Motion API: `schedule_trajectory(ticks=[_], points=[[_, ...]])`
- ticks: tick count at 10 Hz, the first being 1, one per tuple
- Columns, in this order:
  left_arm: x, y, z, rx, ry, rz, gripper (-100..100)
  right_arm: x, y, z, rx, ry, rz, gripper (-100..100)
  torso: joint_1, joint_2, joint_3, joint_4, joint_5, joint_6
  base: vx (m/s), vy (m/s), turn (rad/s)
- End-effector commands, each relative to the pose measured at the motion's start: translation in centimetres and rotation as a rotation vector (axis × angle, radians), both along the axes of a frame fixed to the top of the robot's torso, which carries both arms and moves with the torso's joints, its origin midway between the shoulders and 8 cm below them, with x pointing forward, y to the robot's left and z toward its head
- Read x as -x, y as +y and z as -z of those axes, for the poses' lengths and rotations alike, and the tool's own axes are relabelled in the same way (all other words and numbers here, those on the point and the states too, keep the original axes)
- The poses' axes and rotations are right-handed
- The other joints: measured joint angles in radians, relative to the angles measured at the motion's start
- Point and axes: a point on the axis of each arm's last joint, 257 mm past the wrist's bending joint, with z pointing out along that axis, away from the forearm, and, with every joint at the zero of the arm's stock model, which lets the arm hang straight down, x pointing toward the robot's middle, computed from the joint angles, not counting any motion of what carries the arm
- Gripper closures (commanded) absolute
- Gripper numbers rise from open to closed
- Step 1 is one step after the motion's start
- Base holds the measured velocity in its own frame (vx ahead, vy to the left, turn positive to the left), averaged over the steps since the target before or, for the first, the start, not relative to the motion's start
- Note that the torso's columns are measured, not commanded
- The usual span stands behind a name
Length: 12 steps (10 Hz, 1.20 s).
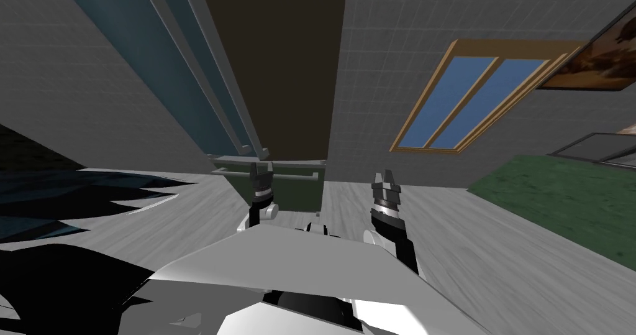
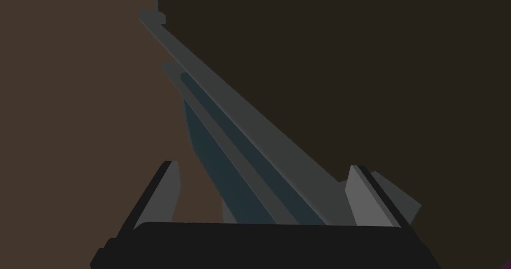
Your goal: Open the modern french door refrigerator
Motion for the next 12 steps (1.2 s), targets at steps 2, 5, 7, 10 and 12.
schedule_trajectory(ticks=[2,5,7,10,12], points=[[-0.5,-1.3,0.6,0.027,-0.004,0.071,-100,0.0,0.0,0.0,0.000,0.000,0.000,0,-0.004,-0.001,-0.001,0.000,-0.001,0.000,0.087,0.184,-0.132],[-1.1,-2.6,1.3,0.050,-0.002,0.136,-100,0.0,0.0,0.0,0.000,0.000,0.000,0,-0.004,0.003,0.002,0.001,-0.001,0.000,0.050,0.207,-0.120],[-1.5,-2.4,0.2,0.046,-0.004,0.129,-100,0.0,0.0,0.0,0.000,0.000,0.000,0,-0.007,0.000,0.000,0.000,-0.002,-0.001,0.001,0.049,-0.004],[-2.6,-2.4,-1.6,0.048,-0.004,0.136,-100,0.0,0.0,0.0,0.000,0.000,0.000,0,-0.012,0.005,0.002,0.005,-0.006,0.001,0.000,-0.002,0.027],[-2.0,-2.4,-0.7,0.047,-0.004,0.132,100,0.0,0.0,0.0,0.000,0.000,0.000,0,-0.012,0.008,0.004,0.006,-0.006,0.001,0.007,0.002,-0.021]])
